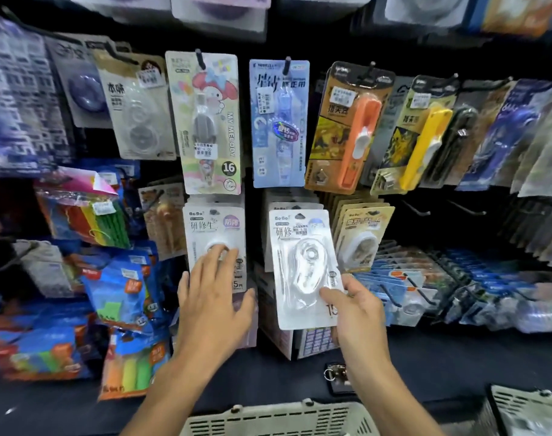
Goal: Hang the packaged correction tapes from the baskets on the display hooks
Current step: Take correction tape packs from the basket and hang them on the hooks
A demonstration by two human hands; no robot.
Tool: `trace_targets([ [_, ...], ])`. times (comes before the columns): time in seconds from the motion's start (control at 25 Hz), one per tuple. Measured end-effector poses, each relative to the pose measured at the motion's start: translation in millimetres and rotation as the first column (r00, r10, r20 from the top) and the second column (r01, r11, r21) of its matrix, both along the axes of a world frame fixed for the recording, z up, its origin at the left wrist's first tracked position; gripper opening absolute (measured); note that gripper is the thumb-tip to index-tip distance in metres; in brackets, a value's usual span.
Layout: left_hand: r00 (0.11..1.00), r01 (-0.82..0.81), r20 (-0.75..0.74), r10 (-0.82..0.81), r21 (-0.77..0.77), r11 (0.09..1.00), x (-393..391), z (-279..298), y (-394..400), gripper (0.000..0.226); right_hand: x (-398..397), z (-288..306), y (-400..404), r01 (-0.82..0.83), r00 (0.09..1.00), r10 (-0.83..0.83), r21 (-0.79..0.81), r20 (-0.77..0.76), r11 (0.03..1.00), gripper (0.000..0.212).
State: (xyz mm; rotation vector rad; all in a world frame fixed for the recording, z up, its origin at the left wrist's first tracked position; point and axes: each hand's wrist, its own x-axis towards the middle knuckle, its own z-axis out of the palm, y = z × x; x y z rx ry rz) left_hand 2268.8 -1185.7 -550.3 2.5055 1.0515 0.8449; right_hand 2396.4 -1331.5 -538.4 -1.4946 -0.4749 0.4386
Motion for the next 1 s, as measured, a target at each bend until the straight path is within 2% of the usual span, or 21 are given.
trace_targets([
  [0.2, 0.998, 0.035, -0.057, -0.035, 0.003, 0.999, -1, -6, 1, 0.075, -3, 6, 1, 0.115, 0.991, -0.118, 0.06, 0.059, 0.992, 0.026],
  [0.36, 0.996, 0.052, -0.07, -0.055, -0.035, 0.998, -3, -9, 3, 0.079, -3, 11, 6, 0.019, 0.985, -0.018, -0.009, 0.173, 1.0, 0.022],
  [0.44, 0.995, 0.064, -0.079, -0.067, -0.046, 0.997, -5, -10, 3, 0.08, -7, 10, 5, 0.017, 0.984, -0.019, 0.016, 0.177, 1.0, 0.026],
  [0.52, 0.994, 0.069, -0.076, -0.072, -0.051, 0.996, -7, -12, 4, 0.081, -9, 7, 3, 0.006, 0.997, -0.014, 0.098, 0.079, 0.995, 0.033],
  [0.68, 0.992, 0.097, -0.074, -0.102, -0.075, 0.993, -8, -14, 6, 0.084, -4, 1, 1, 0.02, 0.985, 0.007, 0.153, -0.174, 0.988, 0.02],
  [0.84, 0.988, 0.121, -0.089, -0.126, -0.057, 0.991, -7, -17, 7, 0.085, 7, -2, 8, 0.035, 0.988, -0.029, 0.032, -0.151, 0.999, 0.011],
  [0.92, 0.99, 0.127, -0.058, -0.13, -0.05, 0.991, -4, -17, 3, 0.084, 13, -8, 13, 0.024, 0.969, -0.032, -0.033, -0.246, 0.999, 0.027],
  [1.0, 0.997, 0.069, 0.044, -0.067, -0.062, 0.996, -3, -23, -3, 0.076, 18, -26, 13, 0.007, 0.935, -0.035, -0.079, -0.353, 0.997, 0.043],
])
